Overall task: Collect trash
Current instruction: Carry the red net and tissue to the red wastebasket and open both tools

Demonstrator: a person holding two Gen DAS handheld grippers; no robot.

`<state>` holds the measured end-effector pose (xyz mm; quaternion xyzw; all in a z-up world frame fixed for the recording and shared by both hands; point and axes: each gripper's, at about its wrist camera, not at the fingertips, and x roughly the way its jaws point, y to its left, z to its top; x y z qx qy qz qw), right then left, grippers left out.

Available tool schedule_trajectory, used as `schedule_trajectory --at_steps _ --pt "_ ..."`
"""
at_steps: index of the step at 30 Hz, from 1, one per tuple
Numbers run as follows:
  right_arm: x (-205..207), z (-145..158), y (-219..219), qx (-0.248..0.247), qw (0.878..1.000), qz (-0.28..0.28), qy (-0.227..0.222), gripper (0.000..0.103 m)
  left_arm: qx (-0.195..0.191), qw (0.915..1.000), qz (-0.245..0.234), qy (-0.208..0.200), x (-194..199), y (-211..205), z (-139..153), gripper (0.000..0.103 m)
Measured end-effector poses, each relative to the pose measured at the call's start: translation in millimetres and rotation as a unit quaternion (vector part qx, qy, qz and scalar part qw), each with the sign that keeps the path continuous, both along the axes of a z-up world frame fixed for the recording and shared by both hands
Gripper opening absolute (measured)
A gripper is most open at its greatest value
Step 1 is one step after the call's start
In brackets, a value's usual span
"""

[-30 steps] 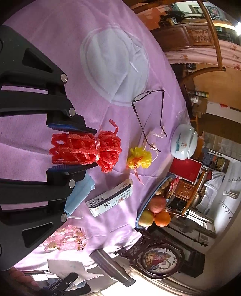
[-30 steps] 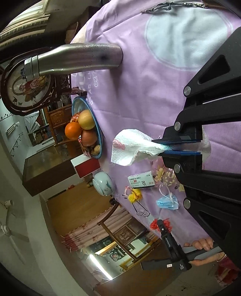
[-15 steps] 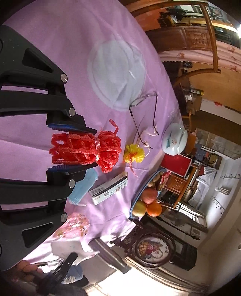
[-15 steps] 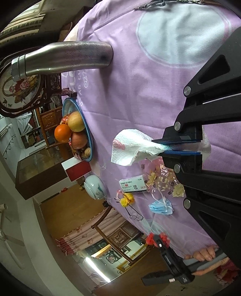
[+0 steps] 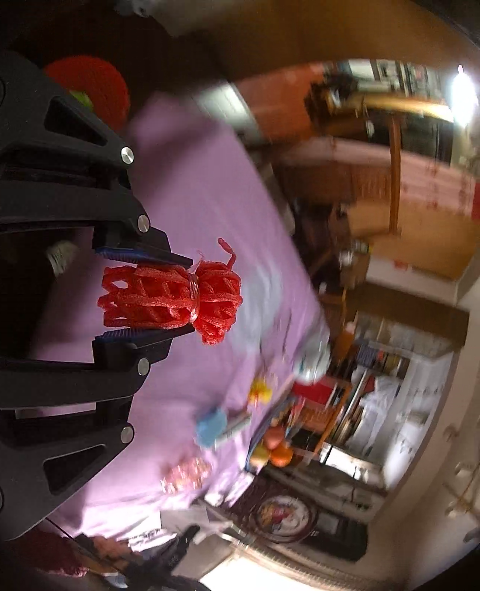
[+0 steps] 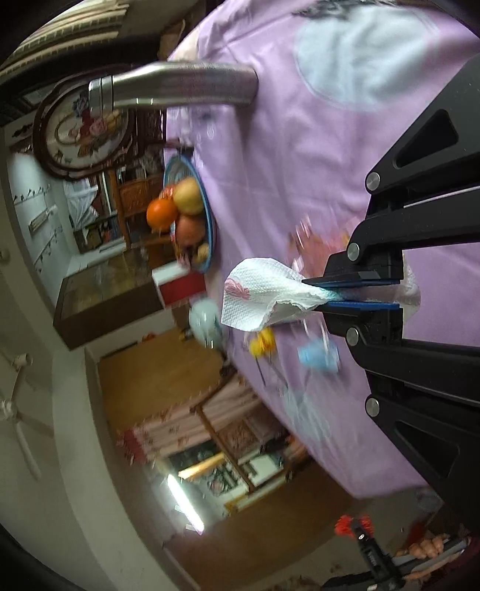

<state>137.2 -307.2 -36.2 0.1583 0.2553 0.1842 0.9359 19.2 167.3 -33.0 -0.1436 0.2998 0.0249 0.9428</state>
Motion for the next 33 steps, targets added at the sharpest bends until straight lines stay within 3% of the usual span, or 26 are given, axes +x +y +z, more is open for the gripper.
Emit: schedule_trajectory --at_steps 7,14,16,17,18,20,27,33 --pt "-49.4 28.7 106.7 0.003 0.992 0.127 -0.018 0.007 0.014 0.9942 0.101 0.033 -81.0 80.3 -46.1 0.03" --pt "-85.8 29.5 243.3 -0.038 0.964 0.263 -0.014 0.007 -0.055 0.9833 0.152 0.084 -101.1 150.0 -121.3 0.032" --pt "-90.7 20.5 278.0 -0.045 0.955 0.294 0.002 0.007 -0.069 0.9803 0.158 0.096 -101.4 161.1 -138.6 0.035" --pt "-91.0 13.9 295.4 -0.05 0.95 0.308 0.012 0.007 -0.073 0.9785 0.162 0.105 -101.9 167.8 -147.0 0.046" --pt "-90.0 5.7 314.1 -0.056 0.945 0.322 0.024 0.007 -0.075 0.9761 0.169 0.115 -102.9 173.5 -155.1 0.065" --pt "-88.2 -9.2 346.6 -0.063 0.936 0.344 0.046 0.007 -0.071 0.9717 0.19 0.121 -110.0 183.2 -165.6 0.081" --pt "-84.3 -67.2 449.7 -0.09 0.902 0.405 0.122 0.007 -0.072 0.957 0.25 0.129 -149.9 224.9 -184.8 0.085" --pt "-89.6 -116.4 519.0 -0.128 0.877 0.435 0.158 0.007 -0.07 0.9438 0.3 0.12 -180.1 255.5 -184.5 0.087"
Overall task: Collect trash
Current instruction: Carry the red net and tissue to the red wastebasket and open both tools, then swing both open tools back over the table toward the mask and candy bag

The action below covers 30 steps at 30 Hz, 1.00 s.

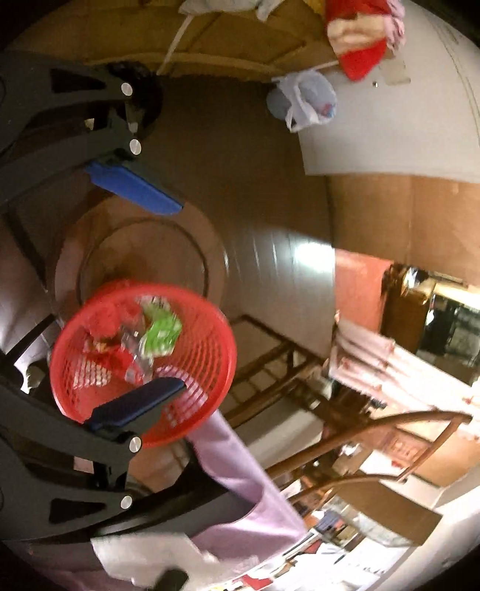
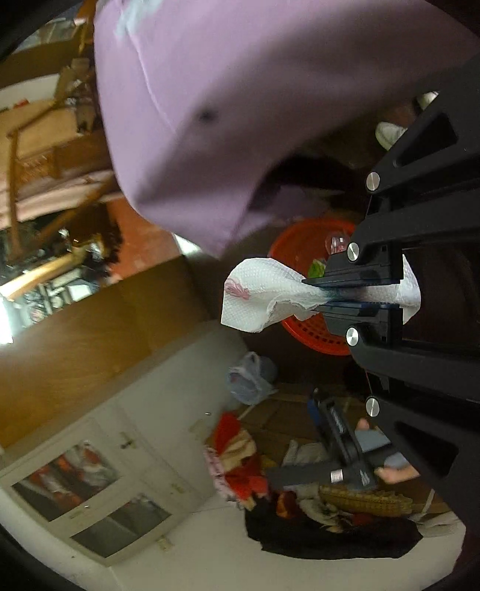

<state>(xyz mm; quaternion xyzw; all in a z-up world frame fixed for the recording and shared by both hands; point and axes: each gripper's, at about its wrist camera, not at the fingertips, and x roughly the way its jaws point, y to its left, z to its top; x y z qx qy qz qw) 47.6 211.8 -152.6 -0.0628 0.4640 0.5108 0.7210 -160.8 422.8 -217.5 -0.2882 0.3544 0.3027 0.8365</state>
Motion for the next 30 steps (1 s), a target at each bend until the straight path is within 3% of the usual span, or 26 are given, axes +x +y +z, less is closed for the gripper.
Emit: schedule_trajectory --at_steps 3,4,5,7,10,13,18,21,25,30 --pt "-7.1 -15.1 30.4 -0.021 1.0 0.015 -0.004 0.01 0.016 0.9997 0.015 0.004 -5.1 4.6 2.7 0.089" --pt "-8.2 -21.7 41.1 -0.031 0.999 0.023 -0.003 0.018 0.019 0.9997 0.018 0.004 -6.1 6.4 1.7 0.09" --pt "-8.3 -28.1 49.5 -0.041 0.999 0.027 0.0 0.036 0.019 0.9996 0.02 0.002 -8.4 7.8 1.5 0.091" --pt "-8.4 -37.2 61.7 -0.051 0.998 0.029 0.004 0.048 0.016 0.9997 0.02 0.0 -9.4 9.3 -0.5 0.092" --pt "-8.8 -41.9 69.9 -0.057 0.998 0.038 0.01 0.048 0.015 0.9997 0.017 0.006 -3.6 11.1 -6.1 0.093" --pt "-6.7 -36.0 71.8 -0.069 0.997 0.033 -0.013 0.048 0.016 0.9997 0.014 0.012 -1.2 14.3 -11.1 0.093" --pt "7.6 3.1 44.9 -0.063 0.994 -0.013 -0.083 0.048 0.007 0.9999 0.013 0.003 -5.6 20.4 -18.2 0.093" --pt "19.1 43.3 7.7 -0.041 0.985 -0.071 -0.151 0.049 0.01 0.9999 0.009 -0.001 -8.9 21.9 -21.4 0.093" --pt "36.1 77.3 -41.0 -0.036 0.96 -0.157 -0.227 0.07 0.014 0.9999 0.002 -0.002 -10.2 21.7 -21.9 0.093" --pt "62.0 94.7 -95.7 -0.053 0.944 -0.226 -0.235 0.071 0.015 0.9997 -0.012 -0.014 -9.2 19.6 -8.5 0.093"
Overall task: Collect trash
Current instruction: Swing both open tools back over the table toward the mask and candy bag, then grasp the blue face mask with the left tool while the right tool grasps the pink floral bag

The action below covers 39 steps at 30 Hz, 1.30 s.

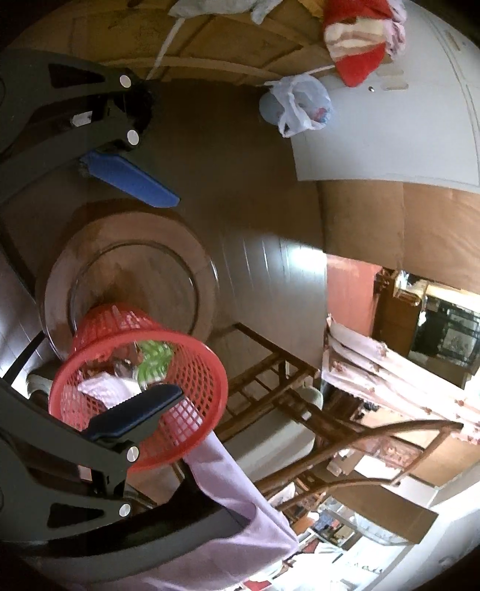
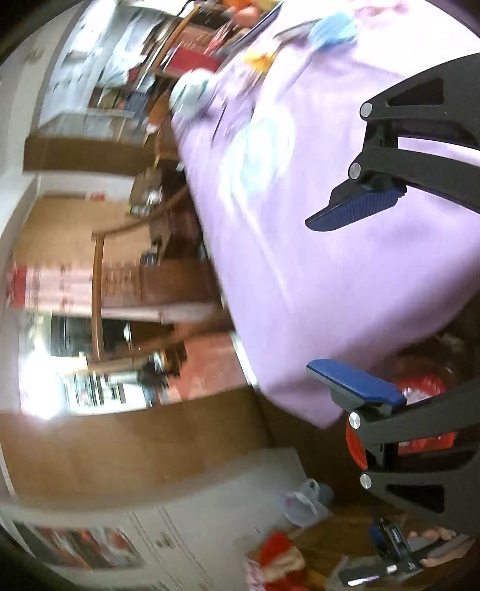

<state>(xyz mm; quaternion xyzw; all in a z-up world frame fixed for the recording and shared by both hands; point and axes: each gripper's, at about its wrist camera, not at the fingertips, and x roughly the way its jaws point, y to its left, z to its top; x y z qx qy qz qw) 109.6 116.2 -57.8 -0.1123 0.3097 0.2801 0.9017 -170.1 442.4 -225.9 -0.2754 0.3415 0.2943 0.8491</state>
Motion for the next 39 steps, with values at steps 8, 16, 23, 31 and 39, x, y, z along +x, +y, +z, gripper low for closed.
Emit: schedule_trajectory --at_steps 8,16,23,31,39 --pt "25.8 2.7 -116.0 0.069 0.989 -0.13 -0.028 0.08 0.056 0.9959 -0.062 -0.034 33.9 -9.6 48.9 0.093" --pt "7.0 19.1 -226.4 0.069 0.934 -0.33 -0.12 0.097 0.084 0.9814 -0.148 -0.088 61.1 -45.8 84.8 0.096" --pt "26.5 -27.0 -358.0 0.262 0.87 -0.418 0.002 0.097 0.094 0.9701 -0.199 -0.103 82.1 -69.4 119.4 0.096" --pt "37.7 -53.5 -381.3 0.377 0.828 -0.411 0.05 0.098 0.038 0.9529 -0.267 -0.139 117.8 -138.4 167.3 0.096" --pt "31.9 -44.4 -375.3 0.389 0.83 -0.399 0.031 0.097 0.015 0.9646 -0.242 -0.104 87.4 -185.8 145.0 0.096"
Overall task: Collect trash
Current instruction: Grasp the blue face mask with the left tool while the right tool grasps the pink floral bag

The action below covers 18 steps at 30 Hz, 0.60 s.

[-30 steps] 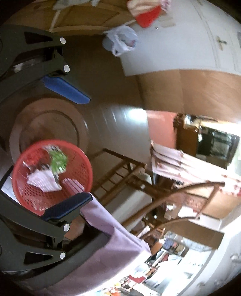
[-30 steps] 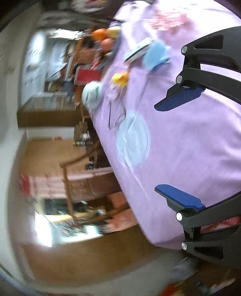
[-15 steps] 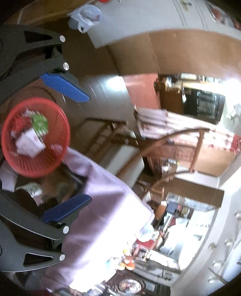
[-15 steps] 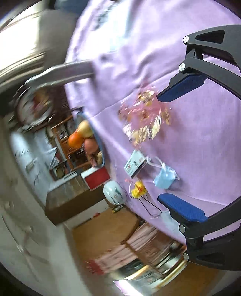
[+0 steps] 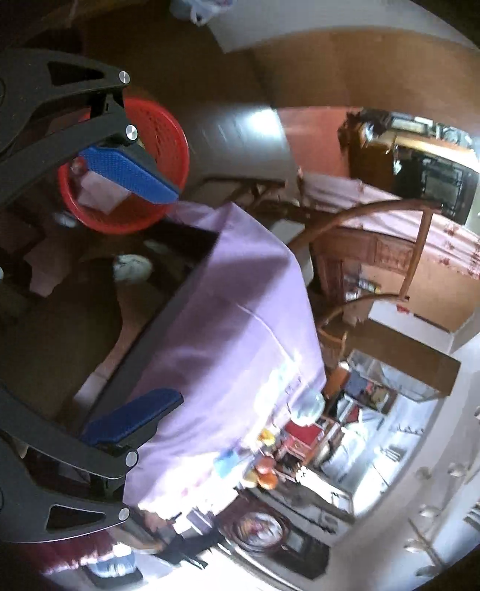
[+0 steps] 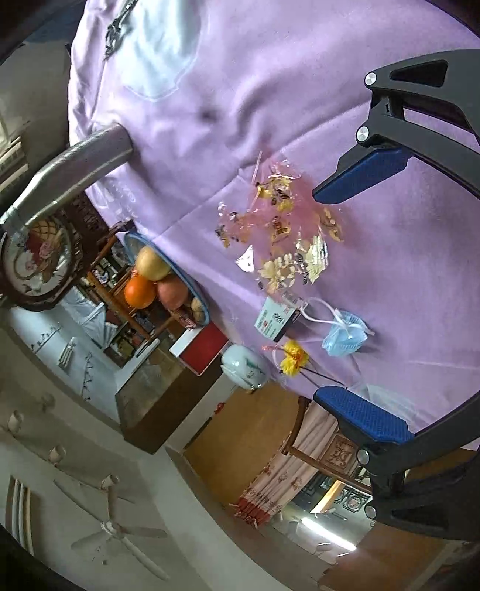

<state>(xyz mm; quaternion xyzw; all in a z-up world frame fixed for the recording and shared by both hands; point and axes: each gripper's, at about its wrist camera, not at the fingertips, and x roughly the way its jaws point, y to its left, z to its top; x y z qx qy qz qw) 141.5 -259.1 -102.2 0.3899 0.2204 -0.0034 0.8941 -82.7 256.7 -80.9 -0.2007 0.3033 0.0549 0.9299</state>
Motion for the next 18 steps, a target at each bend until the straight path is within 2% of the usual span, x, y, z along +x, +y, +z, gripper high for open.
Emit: schedule_trajectory --at_steps 5,8,10,13,15,18 --pt "4.9 -12.4 -10.6 0.054 0.998 0.016 0.015 0.098 0.017 0.9998 -0.006 0.011 9.2 -27.4 2.0 0.096" --pt "19.8 -10.3 -15.6 0.064 0.995 0.069 0.042 0.098 0.038 0.9988 -0.028 0.017 33.2 -50.5 8.3 0.096" --pt "31.9 2.0 -23.5 0.049 0.992 0.108 0.048 0.097 0.067 0.996 -0.054 0.022 60.9 -74.8 15.6 0.096" --pt "51.6 28.5 -34.9 -0.028 0.987 0.151 0.051 0.097 0.104 0.9889 -0.102 0.026 106.2 -118.5 25.7 0.096" --pt "61.0 42.5 -39.8 -0.094 0.981 0.164 0.047 0.097 0.116 0.9842 -0.132 0.023 134.5 -144.6 32.0 0.096" --pt "78.2 48.4 -40.1 -0.191 0.962 0.186 0.054 0.097 0.112 0.9781 -0.173 0.028 182.9 -185.2 36.8 0.096"
